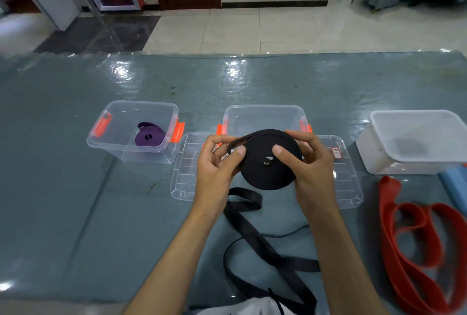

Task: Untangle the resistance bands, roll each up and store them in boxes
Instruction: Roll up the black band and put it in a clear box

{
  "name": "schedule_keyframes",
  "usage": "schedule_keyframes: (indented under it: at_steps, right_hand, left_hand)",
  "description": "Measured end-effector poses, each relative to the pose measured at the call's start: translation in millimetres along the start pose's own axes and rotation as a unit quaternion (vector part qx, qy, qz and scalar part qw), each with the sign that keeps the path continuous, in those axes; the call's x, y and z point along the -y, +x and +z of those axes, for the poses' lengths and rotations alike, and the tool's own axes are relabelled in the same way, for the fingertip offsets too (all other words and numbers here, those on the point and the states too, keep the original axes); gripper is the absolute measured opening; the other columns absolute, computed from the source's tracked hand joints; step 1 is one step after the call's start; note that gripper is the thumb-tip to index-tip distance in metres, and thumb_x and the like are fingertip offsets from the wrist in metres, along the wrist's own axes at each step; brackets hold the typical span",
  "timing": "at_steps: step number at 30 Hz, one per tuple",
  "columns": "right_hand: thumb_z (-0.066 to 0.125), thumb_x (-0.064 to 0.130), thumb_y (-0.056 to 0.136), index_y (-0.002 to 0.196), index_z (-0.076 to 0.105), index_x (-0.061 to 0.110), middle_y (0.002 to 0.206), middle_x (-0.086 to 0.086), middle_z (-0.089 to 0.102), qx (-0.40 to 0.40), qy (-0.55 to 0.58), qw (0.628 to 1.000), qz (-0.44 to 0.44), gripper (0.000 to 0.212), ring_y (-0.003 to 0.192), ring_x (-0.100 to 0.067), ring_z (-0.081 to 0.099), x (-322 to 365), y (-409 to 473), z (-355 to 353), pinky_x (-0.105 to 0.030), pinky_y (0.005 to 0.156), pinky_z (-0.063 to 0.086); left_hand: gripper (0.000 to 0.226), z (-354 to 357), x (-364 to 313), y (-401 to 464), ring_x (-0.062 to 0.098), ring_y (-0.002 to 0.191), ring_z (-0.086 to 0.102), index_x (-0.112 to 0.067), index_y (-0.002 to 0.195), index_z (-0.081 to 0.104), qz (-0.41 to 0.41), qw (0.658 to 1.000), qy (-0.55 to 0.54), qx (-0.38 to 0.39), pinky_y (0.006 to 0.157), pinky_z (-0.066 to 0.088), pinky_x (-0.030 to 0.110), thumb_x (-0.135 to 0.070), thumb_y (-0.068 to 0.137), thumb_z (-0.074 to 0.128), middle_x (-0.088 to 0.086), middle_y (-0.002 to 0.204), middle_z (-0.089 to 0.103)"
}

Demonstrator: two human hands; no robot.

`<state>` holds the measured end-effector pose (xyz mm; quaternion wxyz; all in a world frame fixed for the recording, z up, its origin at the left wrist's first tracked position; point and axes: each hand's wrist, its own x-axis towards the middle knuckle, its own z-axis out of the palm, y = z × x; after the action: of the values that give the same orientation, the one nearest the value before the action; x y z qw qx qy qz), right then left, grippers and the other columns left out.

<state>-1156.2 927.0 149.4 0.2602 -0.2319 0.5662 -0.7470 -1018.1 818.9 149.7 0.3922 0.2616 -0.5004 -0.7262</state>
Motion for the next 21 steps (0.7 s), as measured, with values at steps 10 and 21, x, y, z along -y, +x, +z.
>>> schedule_keyframes:
  at_steps: [10, 21]
  right_hand:
    - [0.085, 0.005, 0.082, 0.109, 0.076, 0.023, 0.101, -0.006, 0.080, -0.040, 0.056, 0.996, 0.061, 0.033, 0.095, -0.023, 0.076, -22, 48, -2, -0.037, 0.086, 0.063]
    - [0.079, -0.004, 0.087, 0.122, 0.069, 0.005, 0.104, -0.012, 0.079, -0.136, 0.060, 0.978, 0.146, 0.037, 0.095, -0.027, 0.076, -73, 153, -6, -0.047, 0.093, 0.061]
  left_hand:
    - [0.018, 11, 10, 46, 0.022, 0.100, 0.074, -0.024, 0.106, 0.072, -0.085, 0.996, 0.006, -0.019, 0.089, 0.060, 0.038, -0.015, 0.092, 0.075, 0.016, 0.113, 0.076]
    - [0.032, 26, 62, 154, 0.020, 0.081, 0.079, -0.019, 0.114, 0.074, -0.229, 0.969, 0.041, -0.086, 0.070, 0.065, 0.036, 0.002, 0.091, 0.078, 0.011, 0.089, 0.073]
